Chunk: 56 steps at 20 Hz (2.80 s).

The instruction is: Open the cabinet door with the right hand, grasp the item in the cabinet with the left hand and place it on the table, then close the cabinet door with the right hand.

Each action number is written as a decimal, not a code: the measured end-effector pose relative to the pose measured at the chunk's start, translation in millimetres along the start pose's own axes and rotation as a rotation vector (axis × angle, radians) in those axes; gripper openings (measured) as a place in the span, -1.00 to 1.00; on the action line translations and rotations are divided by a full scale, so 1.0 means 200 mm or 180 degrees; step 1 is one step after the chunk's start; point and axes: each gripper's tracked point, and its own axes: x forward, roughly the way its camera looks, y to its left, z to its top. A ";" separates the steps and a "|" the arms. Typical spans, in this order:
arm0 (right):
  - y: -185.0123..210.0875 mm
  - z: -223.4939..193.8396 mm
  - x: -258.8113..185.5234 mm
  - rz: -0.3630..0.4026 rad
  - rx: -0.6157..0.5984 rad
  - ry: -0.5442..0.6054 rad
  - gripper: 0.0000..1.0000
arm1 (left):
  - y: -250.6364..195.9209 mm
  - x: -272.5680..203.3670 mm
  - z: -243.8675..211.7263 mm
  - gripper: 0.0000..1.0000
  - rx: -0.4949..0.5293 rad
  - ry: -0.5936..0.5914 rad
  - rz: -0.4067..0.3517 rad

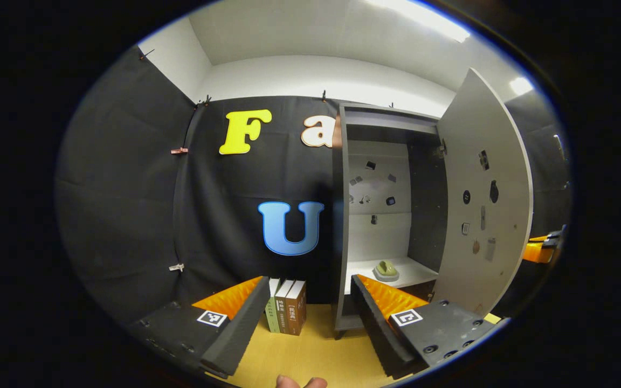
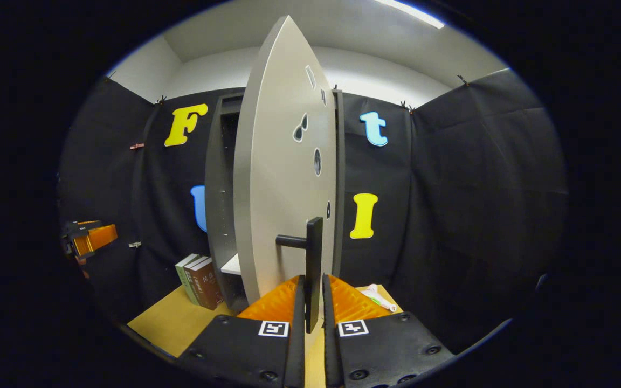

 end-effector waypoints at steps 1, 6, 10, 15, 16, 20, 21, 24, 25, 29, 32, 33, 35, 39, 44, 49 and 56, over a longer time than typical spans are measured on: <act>-0.02 0.00 -0.01 -0.0021 -0.0029 -0.0003 -0.63 | -0.02 0.00 0.00 0.89 -0.0014 -0.0004 0.0002; -0.18 0.00 -0.02 -0.0161 -0.0147 0.0026 -0.72 | -0.11 0.02 0.03 0.89 -0.0011 -0.0037 -0.0020; -0.28 0.01 -0.04 -0.0182 -0.0069 0.0017 -0.75 | -0.20 0.06 0.03 0.89 -0.0001 -0.0011 -0.0028; -0.46 0.02 -0.04 -0.0320 0.0017 0.0007 -0.78 | -0.38 0.12 0.05 0.89 0.0040 -0.0023 -0.0144; -0.47 0.02 -0.04 -0.0313 0.0057 0.0001 -0.79 | -0.42 0.14 0.06 0.89 0.0047 -0.0021 -0.0167; -0.46 -0.02 -0.05 -0.0187 0.0018 0.0036 -0.77 | -0.60 0.20 0.09 0.89 0.0098 -0.0055 -0.0300; -0.49 0.00 -0.07 -0.0212 -0.0024 0.0009 -0.77 | -0.66 0.22 0.10 0.89 0.0109 -0.0049 -0.0355; -0.60 0.06 -0.14 -0.0328 0.0005 -0.0145 -0.74 | -0.80 0.30 0.06 0.89 0.0089 0.0064 -0.0527; -0.67 0.08 -0.17 -0.0420 0.0014 -0.0197 -0.68 | -0.84 0.33 0.06 0.89 0.0091 0.0093 -0.0559; -0.94 0.04 -0.19 -0.0773 0.0002 -0.0253 0.54 | -0.99 0.52 0.03 0.89 0.0168 0.0182 -0.0675; -1.05 0.01 -0.16 -0.0862 0.0144 -0.0284 0.94 | -1.12 0.70 -0.02 0.89 0.0251 0.0340 -0.0787; -1.07 -0.03 -0.15 -0.0882 0.0138 -0.0265 0.95 | -1.16 0.77 -0.04 0.84 0.0286 0.0415 -0.0835; -1.12 -0.14 -0.14 -0.0895 0.0073 -0.0076 0.96 | -1.23 0.91 -0.10 0.89 0.0342 0.0618 -0.0900; -1.25 -0.22 -0.13 -0.0989 0.0014 0.0063 0.95 | -1.39 1.17 -0.22 0.86 0.0201 0.0974 -0.1011; -1.42 -0.23 -0.11 -0.1081 -0.0131 0.0029 0.94 | -1.46 1.53 -0.38 0.82 0.0109 0.1347 -0.0939; -1.49 -0.29 -0.08 -0.1139 -0.0149 0.0123 0.94 | -1.45 1.81 -0.53 0.60 0.0238 0.1586 -0.0791; -1.60 -0.34 -0.12 -0.1267 -0.0173 0.0254 0.95 | -1.45 2.02 -0.72 0.35 0.0314 0.1869 -0.0723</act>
